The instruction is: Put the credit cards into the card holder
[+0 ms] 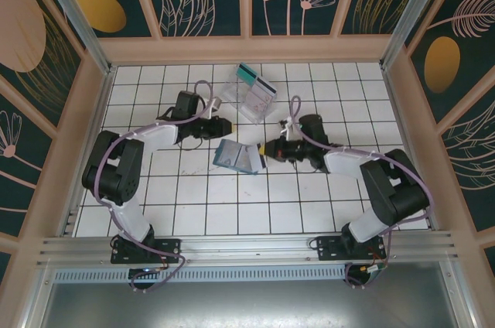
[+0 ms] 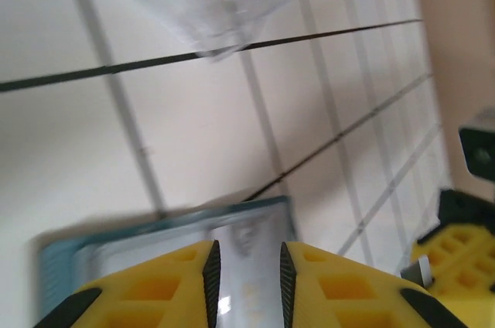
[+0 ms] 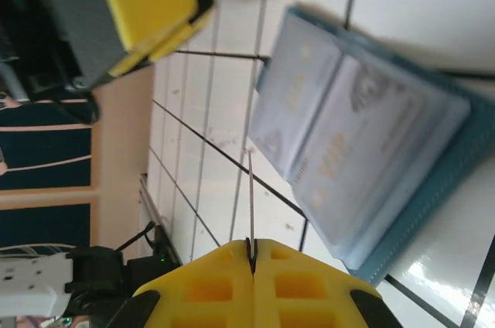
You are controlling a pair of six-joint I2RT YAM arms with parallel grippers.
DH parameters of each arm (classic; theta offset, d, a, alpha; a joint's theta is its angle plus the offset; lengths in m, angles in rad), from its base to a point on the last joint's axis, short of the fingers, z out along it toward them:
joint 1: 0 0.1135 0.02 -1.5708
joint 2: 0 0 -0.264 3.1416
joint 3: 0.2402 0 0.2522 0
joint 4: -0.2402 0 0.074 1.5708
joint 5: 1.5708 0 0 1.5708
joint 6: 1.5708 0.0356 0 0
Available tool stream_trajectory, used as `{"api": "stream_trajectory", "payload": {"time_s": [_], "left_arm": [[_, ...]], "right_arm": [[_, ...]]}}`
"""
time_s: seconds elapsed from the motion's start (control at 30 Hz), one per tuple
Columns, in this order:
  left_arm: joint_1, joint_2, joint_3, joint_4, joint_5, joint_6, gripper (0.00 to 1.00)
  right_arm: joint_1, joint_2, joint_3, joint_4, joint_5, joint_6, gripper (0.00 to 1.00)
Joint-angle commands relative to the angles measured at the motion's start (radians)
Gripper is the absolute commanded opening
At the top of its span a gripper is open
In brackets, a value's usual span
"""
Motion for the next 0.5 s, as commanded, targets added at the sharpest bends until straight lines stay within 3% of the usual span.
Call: {"api": "stream_trajectory", "payload": {"time_s": [0.0, 0.13, 0.47], "left_arm": [[0.002, -0.051, -0.031, -0.067, -0.236, 0.054, 0.29], [0.003, -0.031, -0.080, -0.083, -0.291, 0.075, 0.28], [0.002, -0.027, -0.234, 0.048, -0.207, 0.018, 0.18]], "right_arm": [[0.051, 0.047, -0.025, 0.278, 0.135, 0.178, 0.00], [0.092, 0.100, -0.027, 0.346, 0.191, 0.246, 0.00], [0.099, 0.212, 0.018, 0.329, 0.243, 0.268, 0.00]]}}
